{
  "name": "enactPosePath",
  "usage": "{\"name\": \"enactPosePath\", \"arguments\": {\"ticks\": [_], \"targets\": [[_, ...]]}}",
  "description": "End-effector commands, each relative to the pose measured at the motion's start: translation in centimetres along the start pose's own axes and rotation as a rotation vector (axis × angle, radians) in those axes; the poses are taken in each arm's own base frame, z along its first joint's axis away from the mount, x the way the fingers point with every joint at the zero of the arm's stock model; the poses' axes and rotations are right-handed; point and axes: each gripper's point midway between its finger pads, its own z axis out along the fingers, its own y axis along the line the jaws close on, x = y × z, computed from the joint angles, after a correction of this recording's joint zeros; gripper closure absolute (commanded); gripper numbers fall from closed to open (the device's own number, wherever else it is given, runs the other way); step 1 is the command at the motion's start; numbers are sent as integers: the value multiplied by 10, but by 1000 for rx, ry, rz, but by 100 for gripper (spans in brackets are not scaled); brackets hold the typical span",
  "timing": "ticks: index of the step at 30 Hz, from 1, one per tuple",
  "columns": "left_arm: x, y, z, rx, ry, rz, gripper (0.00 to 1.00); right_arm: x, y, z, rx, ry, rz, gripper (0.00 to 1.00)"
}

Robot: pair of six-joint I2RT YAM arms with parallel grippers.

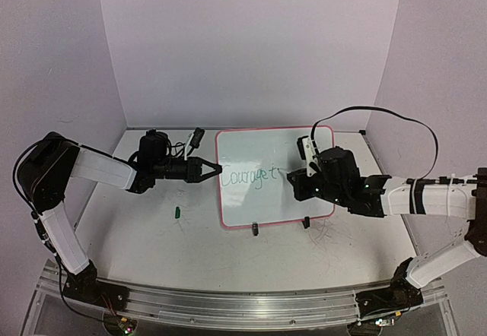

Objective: Write a sentence on the whiteboard

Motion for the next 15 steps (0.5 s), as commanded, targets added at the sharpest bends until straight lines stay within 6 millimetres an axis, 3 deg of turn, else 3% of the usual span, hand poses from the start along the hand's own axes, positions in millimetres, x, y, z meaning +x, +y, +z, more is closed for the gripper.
{"name": "enactPosePath", "arguments": {"ticks": [1, 15], "targets": [[-4, 3, 4, -23, -12, 22, 100, 4, -4, -4, 3, 6, 15, 100], [-6, 2, 5, -21, -14, 23, 100, 18, -7, -8, 7, 38, 20, 100]]}}
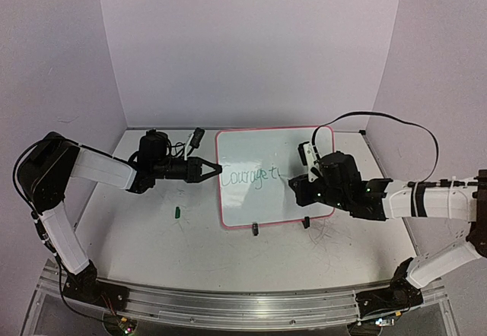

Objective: Write a sentence on the whiteboard

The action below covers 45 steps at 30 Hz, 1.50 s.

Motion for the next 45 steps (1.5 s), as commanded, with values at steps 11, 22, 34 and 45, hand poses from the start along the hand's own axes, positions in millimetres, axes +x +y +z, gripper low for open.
{"name": "enactPosePath", "arguments": {"ticks": [11, 22, 34, 45], "targets": [[-6, 1, 4, -20, -16, 24, 100, -7, -16, -8, 81, -36, 42, 100], [-6, 1, 4, -18, -13, 21, 100, -21, -12, -2, 82, -75, 51, 100], [-4, 1, 3, -19, -11, 21, 100, -30, -11, 3, 87, -94, 50, 100], [-4, 2, 3, -21, -12, 22, 100, -29, -6, 8, 68, -79, 29, 100]]}}
